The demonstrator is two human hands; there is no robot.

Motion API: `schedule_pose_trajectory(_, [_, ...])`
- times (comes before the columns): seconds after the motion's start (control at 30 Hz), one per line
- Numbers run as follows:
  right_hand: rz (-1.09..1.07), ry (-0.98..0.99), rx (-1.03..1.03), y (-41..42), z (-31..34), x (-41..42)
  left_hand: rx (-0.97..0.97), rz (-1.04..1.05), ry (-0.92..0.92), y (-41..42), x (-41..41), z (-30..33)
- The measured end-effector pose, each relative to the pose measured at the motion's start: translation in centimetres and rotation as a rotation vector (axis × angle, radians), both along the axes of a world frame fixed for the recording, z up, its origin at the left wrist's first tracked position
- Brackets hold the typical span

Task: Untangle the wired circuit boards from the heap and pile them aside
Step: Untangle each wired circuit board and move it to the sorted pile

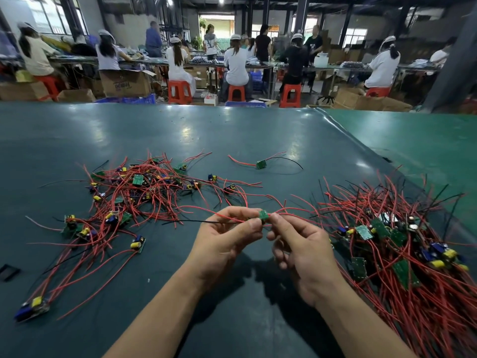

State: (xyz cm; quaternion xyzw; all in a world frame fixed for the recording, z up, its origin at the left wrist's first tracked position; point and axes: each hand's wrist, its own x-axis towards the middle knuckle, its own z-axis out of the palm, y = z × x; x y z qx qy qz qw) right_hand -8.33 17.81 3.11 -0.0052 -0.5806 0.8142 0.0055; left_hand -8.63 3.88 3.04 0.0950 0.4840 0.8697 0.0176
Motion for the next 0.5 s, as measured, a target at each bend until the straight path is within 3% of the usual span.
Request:
schedule_pose_trajectory(0.13, [0.024,-0.024,-0.006,-0.3,-0.1,0.2,-0.185,0.168,0.148,0.2,0.0,-0.2])
schedule_pose_trajectory(0.3, [-0.104,-0.053,-0.024,-0.2,-0.4,-0.3,-0.362,0.188,0.215,0.3,0.3,-0.6])
schedule_pose_trajectory(0.5, [-0.190,-0.035,-0.067,0.7,0.1,-1.1,-0.383,0.186,0.214,0.4,0.2,-0.8])
